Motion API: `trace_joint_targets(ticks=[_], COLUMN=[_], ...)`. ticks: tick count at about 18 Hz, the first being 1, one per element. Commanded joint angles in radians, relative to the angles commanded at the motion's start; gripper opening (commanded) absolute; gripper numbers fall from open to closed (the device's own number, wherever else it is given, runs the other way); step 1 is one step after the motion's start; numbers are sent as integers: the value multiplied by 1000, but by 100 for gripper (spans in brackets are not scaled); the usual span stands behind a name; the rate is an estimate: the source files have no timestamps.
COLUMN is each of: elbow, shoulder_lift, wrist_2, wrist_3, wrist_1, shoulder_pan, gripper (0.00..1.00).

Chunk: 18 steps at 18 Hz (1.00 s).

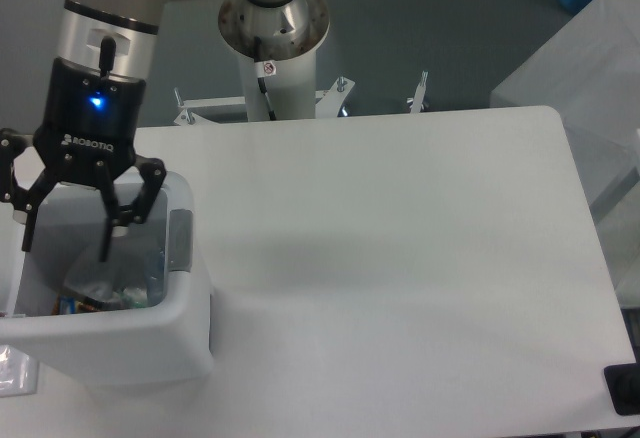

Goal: Place the trash in the trash can

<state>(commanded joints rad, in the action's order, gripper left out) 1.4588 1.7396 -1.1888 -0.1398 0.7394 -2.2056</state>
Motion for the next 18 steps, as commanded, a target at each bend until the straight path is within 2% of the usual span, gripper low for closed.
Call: trace_joint_targets(ticks=[3, 6, 8, 10, 14, 18], elbow=[9, 50, 66, 77, 123, 167], shoulder_lift=[-8, -5, -5, -8, -31, -58], wrist_2=[0, -66, -93, -167, -302, -333], wrist_3=[125, 398, 491, 541, 718, 801], wrist_1=[2, 9, 12, 15, 57, 63], shoulder_pan=[-92, -166, -183, -207, -229, -246], gripper=[100, 100, 100, 100, 100, 100])
